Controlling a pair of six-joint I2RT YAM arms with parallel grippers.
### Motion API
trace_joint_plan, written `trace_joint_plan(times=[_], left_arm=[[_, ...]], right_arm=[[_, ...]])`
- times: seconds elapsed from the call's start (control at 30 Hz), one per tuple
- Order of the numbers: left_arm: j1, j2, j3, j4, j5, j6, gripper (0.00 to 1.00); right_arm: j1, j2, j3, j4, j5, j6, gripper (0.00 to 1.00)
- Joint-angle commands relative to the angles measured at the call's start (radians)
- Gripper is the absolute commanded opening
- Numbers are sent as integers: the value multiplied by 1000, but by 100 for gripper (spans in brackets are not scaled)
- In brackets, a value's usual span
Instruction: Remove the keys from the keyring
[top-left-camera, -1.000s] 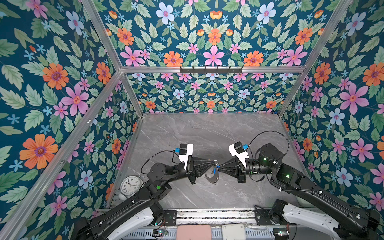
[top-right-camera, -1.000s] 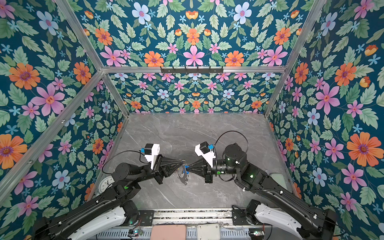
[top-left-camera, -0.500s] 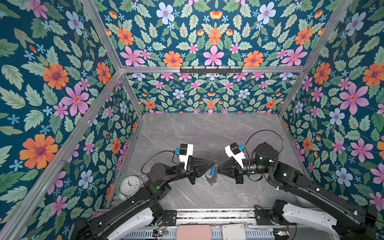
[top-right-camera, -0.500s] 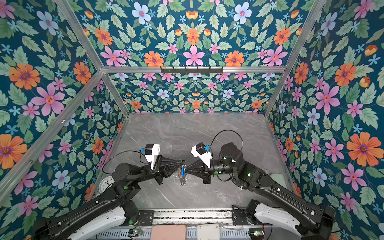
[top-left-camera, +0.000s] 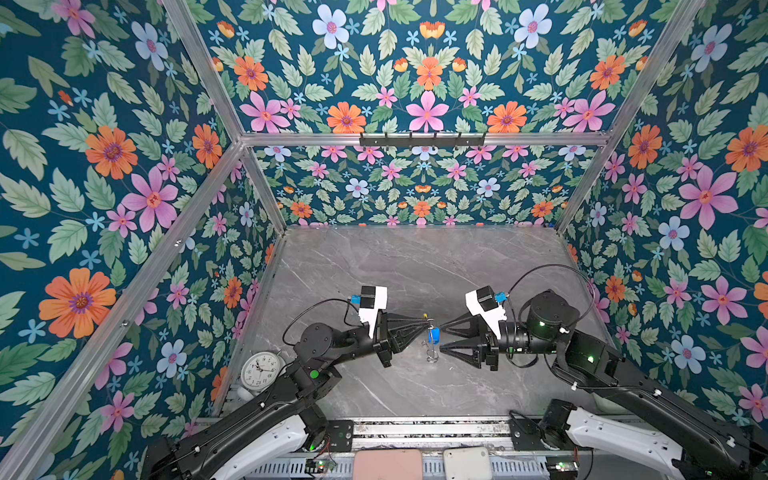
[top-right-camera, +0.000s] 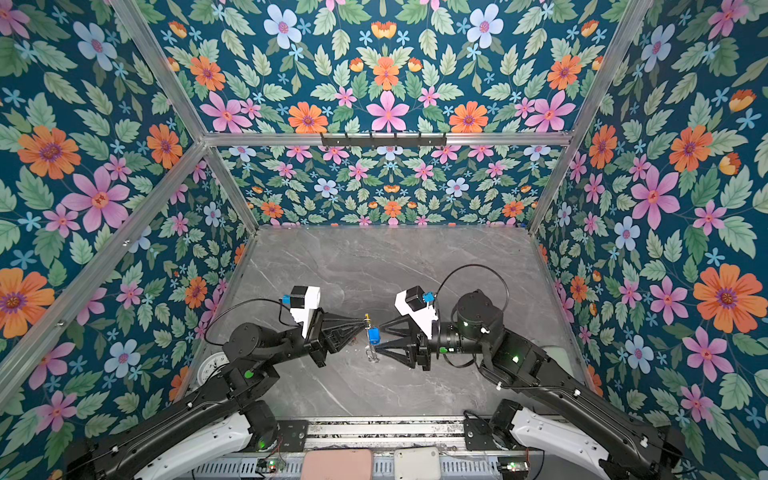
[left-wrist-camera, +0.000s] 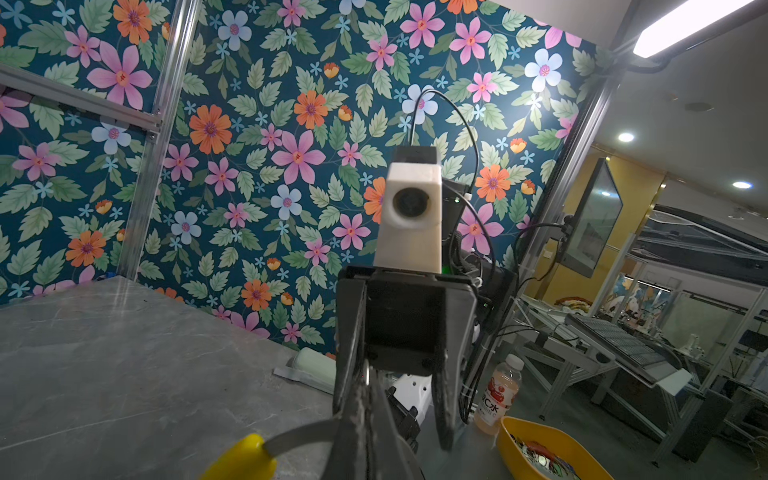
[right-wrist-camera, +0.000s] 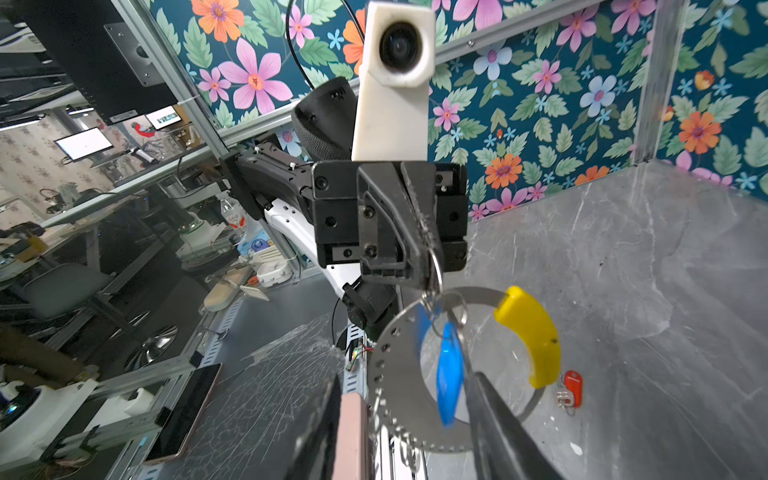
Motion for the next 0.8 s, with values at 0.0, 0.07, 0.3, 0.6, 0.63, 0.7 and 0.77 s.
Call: trace_joint_plan(times=[0.0, 0.07, 0.3, 0.6, 0.63, 0.7, 0.77], left_arm=[[2, -2, -2, 14, -20, 22, 0], [2, 1, -3, 20, -19, 22, 0], [1, 9, -4, 42, -14, 13, 0], [1, 6, -9, 51, -19, 8, 0], [1, 5, -10, 51, -19, 8, 0], [1, 2, -12, 50, -25, 8, 0], [1, 0, -12, 51, -32, 8, 0]], right_arm=[[1, -27, -10, 66, 89, 28, 52], [2, -32, -12, 108, 101, 46, 52], [1, 32, 8, 224, 98, 112, 51], [2, 89, 25, 227, 53, 132, 35], [2, 87, 22, 227, 54, 133, 33], [2, 84, 14, 225, 55, 135, 29], [2, 82, 9, 219, 55, 138, 24]])
